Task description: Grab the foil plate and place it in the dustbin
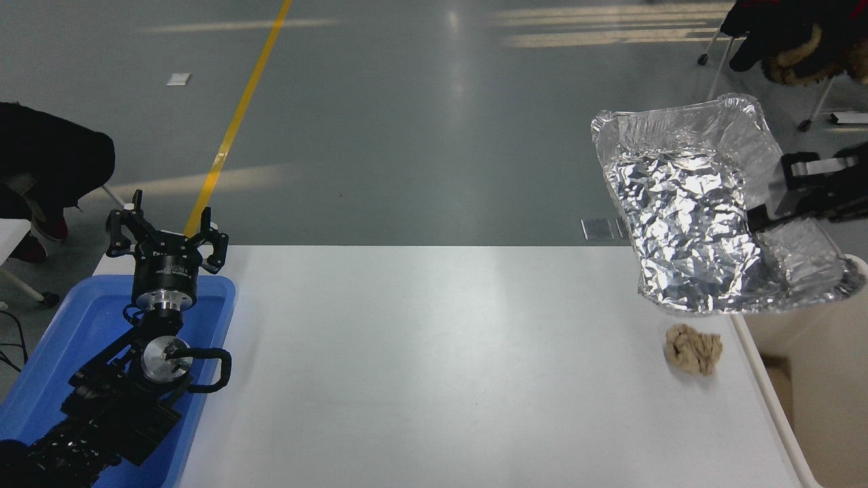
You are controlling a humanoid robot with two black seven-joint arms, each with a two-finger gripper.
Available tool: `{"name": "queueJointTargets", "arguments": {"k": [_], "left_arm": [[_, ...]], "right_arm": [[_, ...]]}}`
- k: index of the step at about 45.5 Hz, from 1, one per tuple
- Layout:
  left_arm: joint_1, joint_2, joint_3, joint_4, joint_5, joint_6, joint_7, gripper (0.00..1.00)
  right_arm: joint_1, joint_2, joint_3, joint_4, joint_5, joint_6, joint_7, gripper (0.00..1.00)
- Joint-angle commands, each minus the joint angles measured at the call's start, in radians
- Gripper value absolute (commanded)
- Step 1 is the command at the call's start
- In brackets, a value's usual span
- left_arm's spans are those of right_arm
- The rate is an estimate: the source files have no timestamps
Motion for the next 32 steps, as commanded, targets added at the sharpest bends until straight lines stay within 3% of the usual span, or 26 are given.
{"name": "queueJointTargets", "arguments": {"k": [1, 8, 18, 32], "left_arm": [[0.000, 0.000, -0.001, 0.000, 0.000, 0.000, 0.000, 0.99], [-0.001, 0.000, -0.001, 0.000, 0.000, 0.000, 0.000, 0.99], [0.000, 0.000, -0.001, 0.000, 0.000, 0.000, 0.000, 0.99], [-0.001, 0.000, -0.001, 0.000, 0.000, 0.000, 0.000, 0.99]], "right_arm": [[-0.347, -0.103, 0.019, -0.253, -0.053, -0.078, -0.004, 0.00], [-0.695, -0.126, 0.143, -0.434, -0.030, -0.265, -0.004, 0.00], [-1.248, -0.109, 0.471, -0.739, 0.124, -0.406, -0.004, 0.00], [-1.834, 0.132, 0.909, -1.357, 0.202, -0.431, -0.001, 0.00]]}}
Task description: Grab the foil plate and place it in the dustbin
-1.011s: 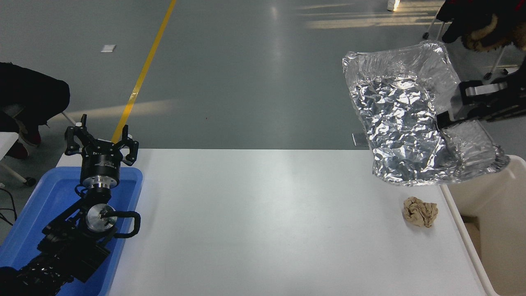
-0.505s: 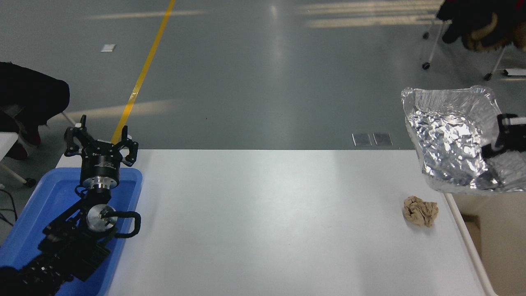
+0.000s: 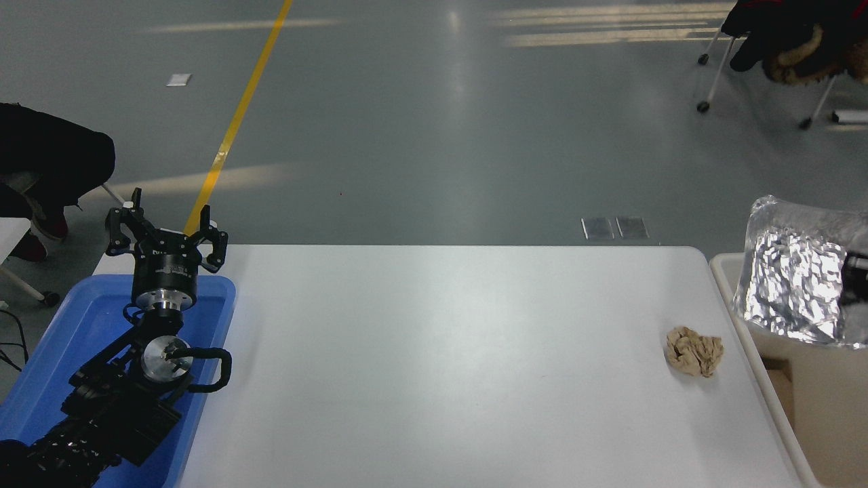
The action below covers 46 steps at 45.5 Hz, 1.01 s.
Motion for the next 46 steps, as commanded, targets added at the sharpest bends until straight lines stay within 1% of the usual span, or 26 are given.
{"name": "queueJointTargets", "arguments": {"k": [1, 6, 10, 15, 22, 23, 25, 26, 27, 28, 37, 46], "left_arm": [[0.001, 0.000, 0.000, 0.000, 0.000, 0.000, 0.000, 0.99], [0.001, 0.000, 0.000, 0.000, 0.000, 0.000, 0.000, 0.99], [-0.001, 0.000, 0.000, 0.000, 0.000, 0.000, 0.000, 0.99], [-0.001, 0.000, 0.000, 0.000, 0.000, 0.000, 0.000, 0.99], [-0.001, 0.000, 0.000, 0.000, 0.000, 0.000, 0.000, 0.99], [-0.001, 0.000, 0.000, 0.000, 0.000, 0.000, 0.000, 0.99], [-0.001, 0.000, 0.000, 0.000, 0.000, 0.000, 0.000, 0.99], [-0.001, 0.000, 0.000, 0.000, 0.000, -0.002, 0.000, 0.99], [-0.001, 0.000, 0.000, 0.000, 0.000, 0.000, 0.000, 0.99], [-0.001, 0.000, 0.000, 0.000, 0.000, 0.000, 0.000, 0.99], [-0.001, 0.000, 0.000, 0.000, 0.000, 0.000, 0.000, 0.99], [-0.002, 0.000, 0.001, 0.000, 0.002, 0.000, 0.000, 0.99]], "right_arm": [[-0.476, 0.171, 0.328, -0.494, 0.078, -0.044, 0.002, 0.00], [-0.553, 0.261, 0.352, -0.619, 0.093, -0.050, 0.002, 0.00], [-0.598, 0.294, 0.352, -0.648, 0.109, -0.072, 0.001, 0.00], [-0.633, 0.318, 0.345, -0.650, 0.116, -0.134, -0.002, 0.00], [-0.667, 0.320, 0.357, -0.651, 0.118, -0.184, -0.024, 0.00], [-0.668, 0.321, 0.357, -0.650, 0.118, -0.188, -0.027, 0.19], [-0.668, 0.321, 0.357, -0.650, 0.119, -0.200, -0.028, 0.68], [-0.668, 0.321, 0.359, -0.650, 0.121, -0.207, -0.028, 0.85], [-0.668, 0.321, 0.359, -0.650, 0.124, -0.216, -0.028, 0.94], [-0.668, 0.321, 0.359, -0.650, 0.129, -0.223, -0.028, 0.99], [-0.661, 0.321, 0.356, -0.648, 0.221, -0.222, -0.027, 1.00], [-0.658, 0.326, 0.346, -0.636, 0.224, -0.220, -0.018, 1.00]]}}
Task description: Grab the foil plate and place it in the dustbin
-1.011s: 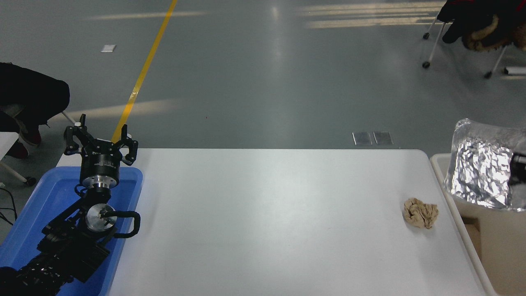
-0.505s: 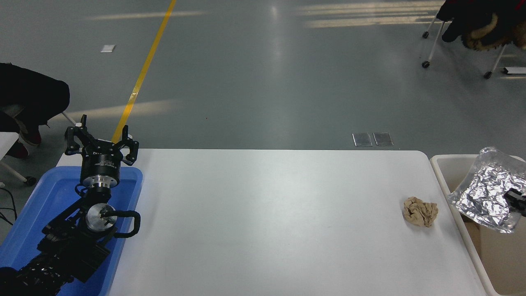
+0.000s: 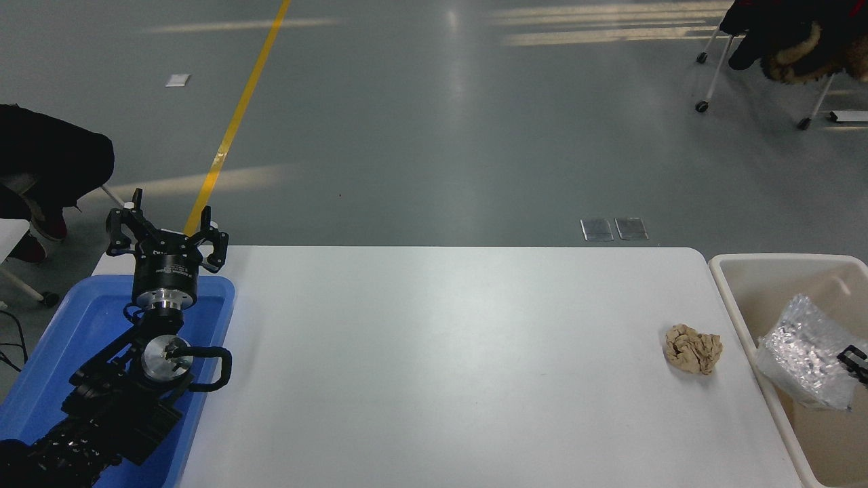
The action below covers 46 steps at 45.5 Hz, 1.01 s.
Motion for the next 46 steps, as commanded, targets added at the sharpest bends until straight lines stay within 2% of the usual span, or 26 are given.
{"name": "queueJointTargets", "arguments": {"k": [1, 6, 13, 21, 31, 35, 40, 46], "left_arm": [[-0.001, 0.000, 0.001, 0.000, 0.001, -0.001, 0.000, 0.99], [-0.001, 0.000, 0.001, 0.000, 0.001, -0.001, 0.000, 0.99], [-0.001, 0.000, 0.002, 0.000, 0.002, -0.003, 0.000, 0.99], [-0.002, 0.000, 0.002, 0.000, 0.002, -0.007, 0.002, 0.99], [-0.001, 0.000, 0.002, 0.000, 0.002, -0.007, 0.002, 0.99], [0.001, 0.002, 0.001, 0.000, 0.002, -0.007, 0.002, 0.99], [0.001, 0.002, 0.001, 0.000, 0.001, -0.006, 0.000, 0.99], [0.002, 0.002, 0.001, 0.000, -0.001, -0.006, 0.000, 0.99]], "right_arm": [[-0.001, 0.005, -0.006, 0.015, 0.030, -0.007, 0.007, 1.00], [0.073, -0.020, -0.024, 0.125, 0.015, 0.008, 0.013, 1.00], [0.317, -0.228, -0.183, 0.542, 0.014, -0.010, 0.013, 1.00], [0.718, -0.316, -0.456, 0.904, 0.017, -0.015, 0.013, 1.00], [1.264, -0.305, -0.769, 1.381, 0.020, -0.001, 0.013, 1.00], [1.533, -0.252, -0.875, 1.599, 0.020, 0.049, 0.013, 1.00], [1.757, -0.215, -0.921, 1.686, 0.023, 0.182, 0.011, 1.00], [1.960, -0.175, -0.921, 1.686, 0.029, 0.423, 0.011, 1.00]]}}
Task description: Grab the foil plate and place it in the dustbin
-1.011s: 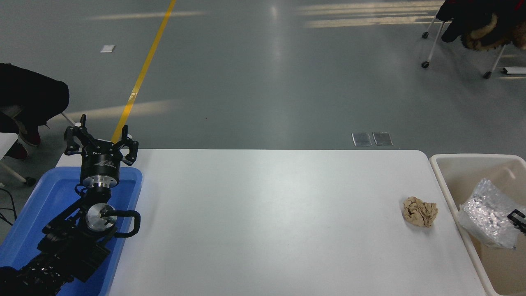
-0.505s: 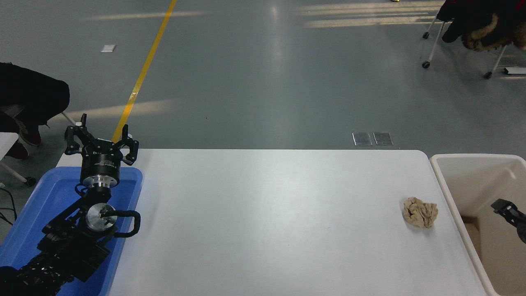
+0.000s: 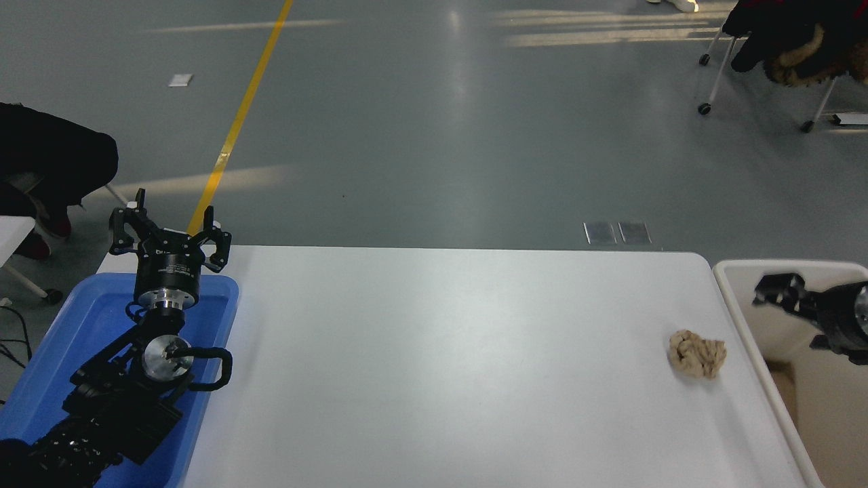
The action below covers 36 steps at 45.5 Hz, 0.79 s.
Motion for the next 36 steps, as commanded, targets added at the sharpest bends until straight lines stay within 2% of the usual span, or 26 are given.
{"name": "queueJointTargets", "arguments": {"k": [1, 9, 27, 36], "left_arm": [[0.002, 0.001, -0.001, 0.000, -0.003, 0.001, -0.002, 0.99], [0.002, 0.001, -0.001, 0.000, -0.003, 0.001, -0.002, 0.99], [0.002, 0.001, -0.002, 0.000, -0.003, 0.003, -0.002, 0.99], [0.002, 0.001, -0.002, 0.000, -0.003, 0.003, -0.002, 0.99]], "right_arm": [[0.973, 0.066, -0.111, 0.203, 0.008, 0.317, -0.001, 1.00], [1.136, 0.120, -0.094, 0.203, 0.048, 0.463, -0.001, 1.00], [1.313, 0.140, -0.067, 0.203, 0.094, 0.463, -0.001, 1.00], [1.282, 0.146, -0.074, 0.203, 0.094, 0.463, -0.007, 1.00]]}}
